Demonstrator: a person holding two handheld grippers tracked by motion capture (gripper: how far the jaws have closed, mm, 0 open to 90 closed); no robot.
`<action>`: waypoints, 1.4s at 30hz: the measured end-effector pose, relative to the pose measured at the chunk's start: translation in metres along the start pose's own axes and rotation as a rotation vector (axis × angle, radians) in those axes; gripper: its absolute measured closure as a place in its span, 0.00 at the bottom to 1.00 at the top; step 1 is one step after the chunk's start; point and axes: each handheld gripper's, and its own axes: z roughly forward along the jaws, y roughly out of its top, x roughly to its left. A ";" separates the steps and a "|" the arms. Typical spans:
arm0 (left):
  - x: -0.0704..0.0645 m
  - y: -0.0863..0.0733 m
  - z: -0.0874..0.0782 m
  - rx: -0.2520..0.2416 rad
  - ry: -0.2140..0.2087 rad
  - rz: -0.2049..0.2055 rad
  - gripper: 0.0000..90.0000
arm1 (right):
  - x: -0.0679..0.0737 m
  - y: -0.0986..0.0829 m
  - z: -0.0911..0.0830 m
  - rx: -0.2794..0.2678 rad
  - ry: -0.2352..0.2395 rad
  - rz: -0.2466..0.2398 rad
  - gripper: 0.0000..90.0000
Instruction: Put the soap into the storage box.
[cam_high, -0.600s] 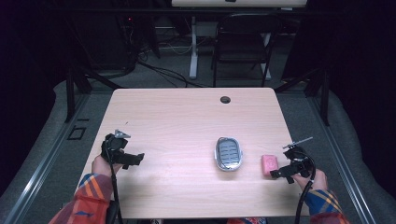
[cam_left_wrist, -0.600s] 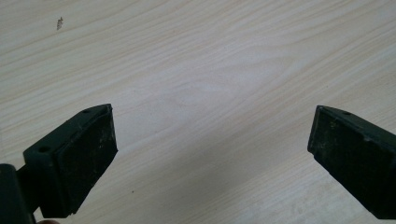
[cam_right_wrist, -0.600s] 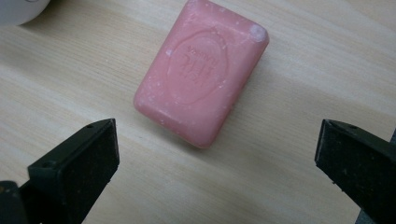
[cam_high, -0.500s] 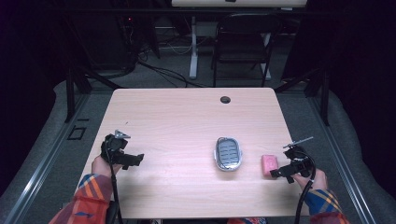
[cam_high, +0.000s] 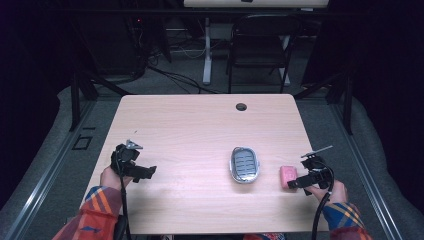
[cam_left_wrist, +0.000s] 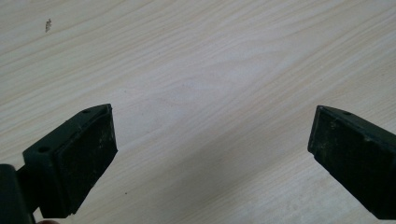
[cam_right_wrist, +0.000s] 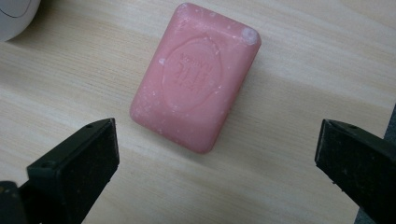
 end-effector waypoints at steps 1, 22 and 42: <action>0.000 0.000 0.000 0.001 0.001 -0.001 0.01 | 0.000 0.002 -0.001 0.013 -0.003 -0.011 0.00; 0.006 -0.010 -0.007 0.005 0.014 -0.051 0.01 | 0.014 0.046 0.027 0.119 -0.028 0.089 0.06; 0.001 -0.006 -0.001 0.025 0.010 -0.004 0.03 | 0.011 0.045 0.033 0.170 -0.003 0.058 0.39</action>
